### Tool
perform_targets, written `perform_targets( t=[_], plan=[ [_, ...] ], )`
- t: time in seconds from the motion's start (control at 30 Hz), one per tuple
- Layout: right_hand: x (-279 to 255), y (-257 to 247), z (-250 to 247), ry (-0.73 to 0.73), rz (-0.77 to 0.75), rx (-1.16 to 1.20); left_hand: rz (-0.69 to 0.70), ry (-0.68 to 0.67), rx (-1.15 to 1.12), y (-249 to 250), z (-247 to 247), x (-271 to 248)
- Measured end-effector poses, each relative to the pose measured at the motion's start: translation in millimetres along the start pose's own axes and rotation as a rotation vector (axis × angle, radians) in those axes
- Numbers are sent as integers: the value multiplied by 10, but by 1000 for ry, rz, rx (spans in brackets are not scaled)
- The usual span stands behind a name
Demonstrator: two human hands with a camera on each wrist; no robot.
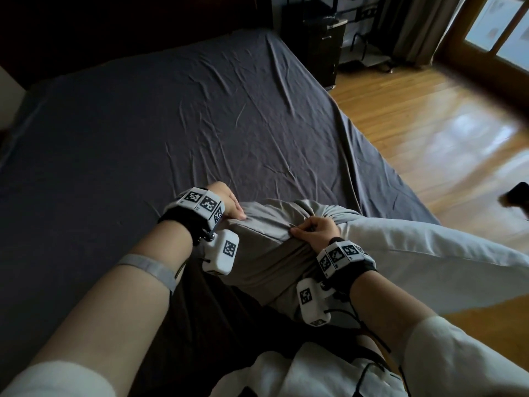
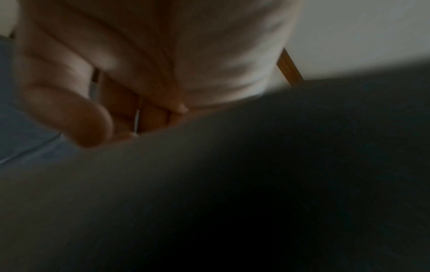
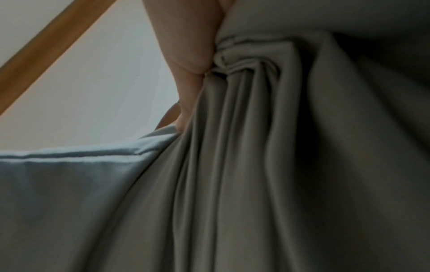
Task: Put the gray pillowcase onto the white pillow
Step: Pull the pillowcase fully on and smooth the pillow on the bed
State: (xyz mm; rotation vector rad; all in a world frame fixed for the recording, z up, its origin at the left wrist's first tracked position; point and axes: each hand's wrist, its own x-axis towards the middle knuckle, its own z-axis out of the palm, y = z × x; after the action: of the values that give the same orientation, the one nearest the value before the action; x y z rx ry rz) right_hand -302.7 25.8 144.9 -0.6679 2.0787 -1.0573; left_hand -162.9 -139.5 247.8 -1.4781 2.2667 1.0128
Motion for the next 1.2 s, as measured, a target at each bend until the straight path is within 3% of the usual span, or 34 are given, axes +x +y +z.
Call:
perform_targets(
  t=[0.2, 0.33, 0.5, 0.57, 0.63, 0.7, 0.73, 0.87, 0.97, 1.07, 1.2],
  plan=[
    [-15, 1, -14, -45, 15, 4, 52, 216, 23, 5, 23, 96],
    [-4, 29, 15, -55, 5, 16, 71, 192, -41, -164, 143, 125],
    [52, -5, -23, -13, 26, 2, 253, 221, -530, -366, 222, 31],
    [85, -27, -40, -4, 45, 13, 314, 146, -773, -454, 236, -80],
    [109, -43, -40, -1, 58, 30, 378, 10, -816, -557, 251, -178],
    [122, -55, -26, 2, 60, 36, 431, -72, -652, -612, 282, -210],
    [129, -56, -16, 8, 57, 34, 427, -47, -489, -608, 313, -188],
    [120, -91, -17, -10, 11, -7, 274, 226, 221, -387, 567, -90],
    [47, -129, -161, -75, -109, -14, 236, 315, 584, -263, 717, -22],
    [-62, -52, -374, -42, -182, -151, 158, 290, 595, -156, 677, -3],
    [-113, 5, -647, 77, -184, -300, -35, 344, 317, -91, 378, -17]
  ],
)
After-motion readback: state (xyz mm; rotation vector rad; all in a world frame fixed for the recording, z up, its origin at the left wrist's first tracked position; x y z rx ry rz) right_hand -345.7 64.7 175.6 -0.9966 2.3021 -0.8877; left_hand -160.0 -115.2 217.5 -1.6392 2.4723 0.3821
